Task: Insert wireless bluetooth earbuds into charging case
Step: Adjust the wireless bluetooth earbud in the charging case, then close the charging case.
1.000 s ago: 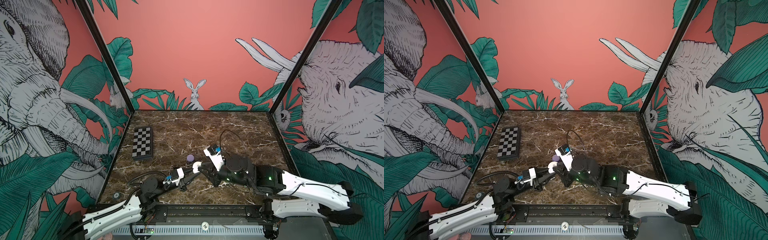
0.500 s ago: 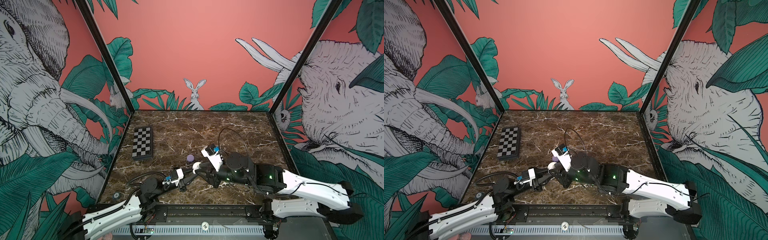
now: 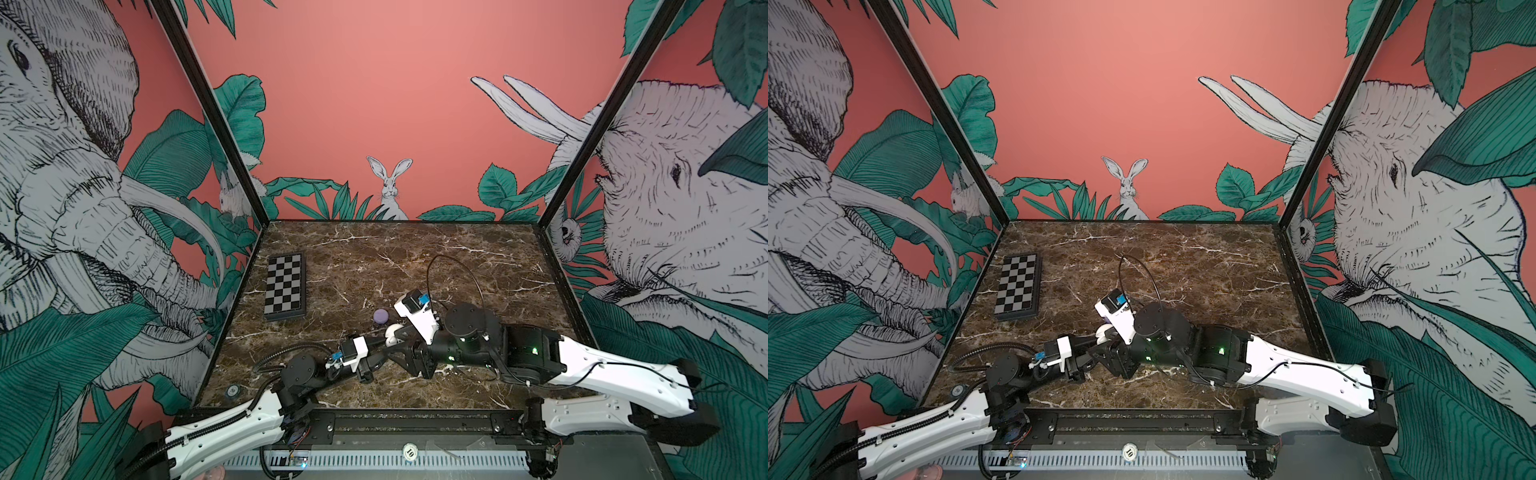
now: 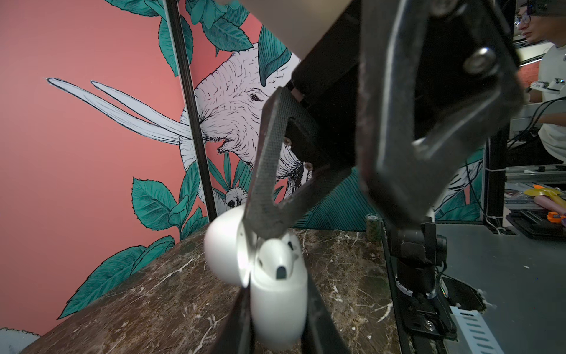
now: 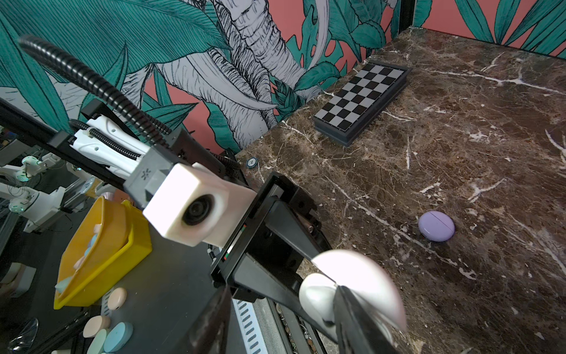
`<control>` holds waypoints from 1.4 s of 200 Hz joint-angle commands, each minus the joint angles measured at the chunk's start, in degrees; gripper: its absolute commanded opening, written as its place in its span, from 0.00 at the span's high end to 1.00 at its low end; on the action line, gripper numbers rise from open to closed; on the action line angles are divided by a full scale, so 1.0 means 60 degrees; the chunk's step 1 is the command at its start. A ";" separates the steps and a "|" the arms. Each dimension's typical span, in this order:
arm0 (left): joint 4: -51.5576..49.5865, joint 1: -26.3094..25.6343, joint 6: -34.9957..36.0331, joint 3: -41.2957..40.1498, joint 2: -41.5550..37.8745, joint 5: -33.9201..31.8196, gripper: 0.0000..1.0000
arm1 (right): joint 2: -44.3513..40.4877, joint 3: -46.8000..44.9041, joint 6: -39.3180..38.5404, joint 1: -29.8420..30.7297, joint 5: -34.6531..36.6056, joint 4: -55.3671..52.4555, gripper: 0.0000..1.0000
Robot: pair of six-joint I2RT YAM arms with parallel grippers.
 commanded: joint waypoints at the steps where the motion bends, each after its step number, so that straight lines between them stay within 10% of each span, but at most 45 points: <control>1: 0.0160 -0.0035 -0.0014 0.0079 -0.0046 0.0158 1.00 | -0.0660 0.0424 -0.0416 -0.0052 0.0607 -0.0181 0.39; 55: -0.0058 -0.0036 -0.0499 0.0352 0.0120 0.0508 1.00 | -0.1380 0.1166 -0.0955 -0.0394 0.1492 -0.1491 0.02; 155: -0.0443 -0.0036 -0.2265 0.1219 0.0792 0.1009 1.00 | -0.1712 -0.0863 0.1324 -0.2521 -0.3800 0.0705 0.02; 280: -0.0122 -0.0036 -0.2507 0.1194 0.1136 0.1038 1.00 | -0.1357 -0.1674 0.1551 -0.2580 -0.4101 0.1555 0.02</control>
